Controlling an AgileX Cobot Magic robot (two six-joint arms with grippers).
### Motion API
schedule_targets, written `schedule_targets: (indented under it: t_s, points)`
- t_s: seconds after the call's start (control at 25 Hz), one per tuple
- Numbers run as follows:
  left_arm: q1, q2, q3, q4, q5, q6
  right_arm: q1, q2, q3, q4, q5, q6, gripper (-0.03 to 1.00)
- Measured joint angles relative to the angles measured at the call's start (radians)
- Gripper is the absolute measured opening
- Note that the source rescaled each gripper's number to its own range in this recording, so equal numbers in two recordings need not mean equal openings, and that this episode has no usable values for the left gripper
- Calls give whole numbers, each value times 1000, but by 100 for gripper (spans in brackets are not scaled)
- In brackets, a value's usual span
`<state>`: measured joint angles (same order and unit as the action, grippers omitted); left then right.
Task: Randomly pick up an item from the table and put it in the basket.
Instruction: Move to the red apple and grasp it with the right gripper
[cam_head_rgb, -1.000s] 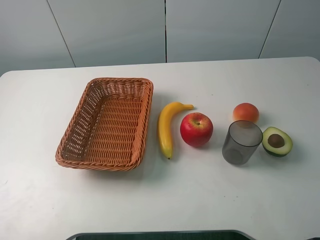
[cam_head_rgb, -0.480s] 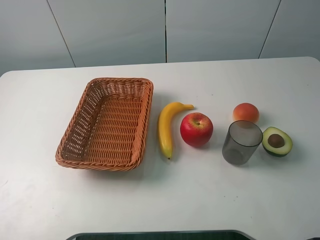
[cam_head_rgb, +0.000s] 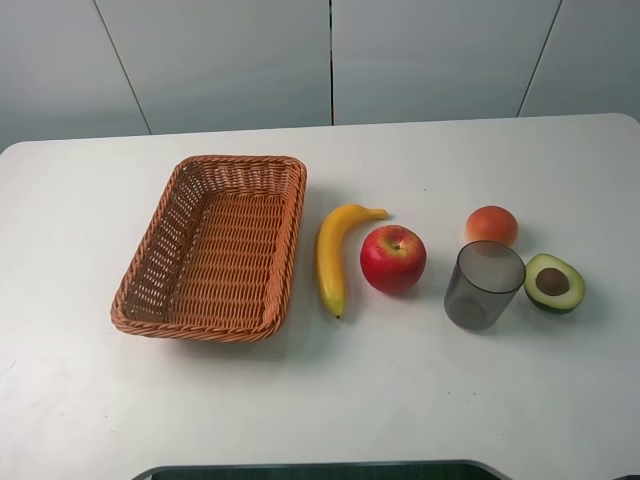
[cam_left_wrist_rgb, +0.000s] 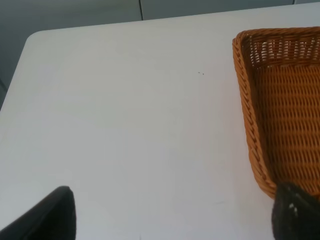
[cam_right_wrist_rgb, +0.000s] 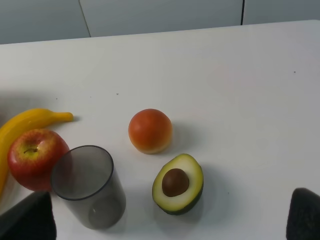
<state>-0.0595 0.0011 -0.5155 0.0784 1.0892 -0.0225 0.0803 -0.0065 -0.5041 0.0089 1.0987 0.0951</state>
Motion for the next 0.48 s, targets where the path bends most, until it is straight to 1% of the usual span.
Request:
schedule_targets:
  t_s: [0.48]
  points:
    - [0,0,0,0,0,0,0,0,0,0,0,0,100]
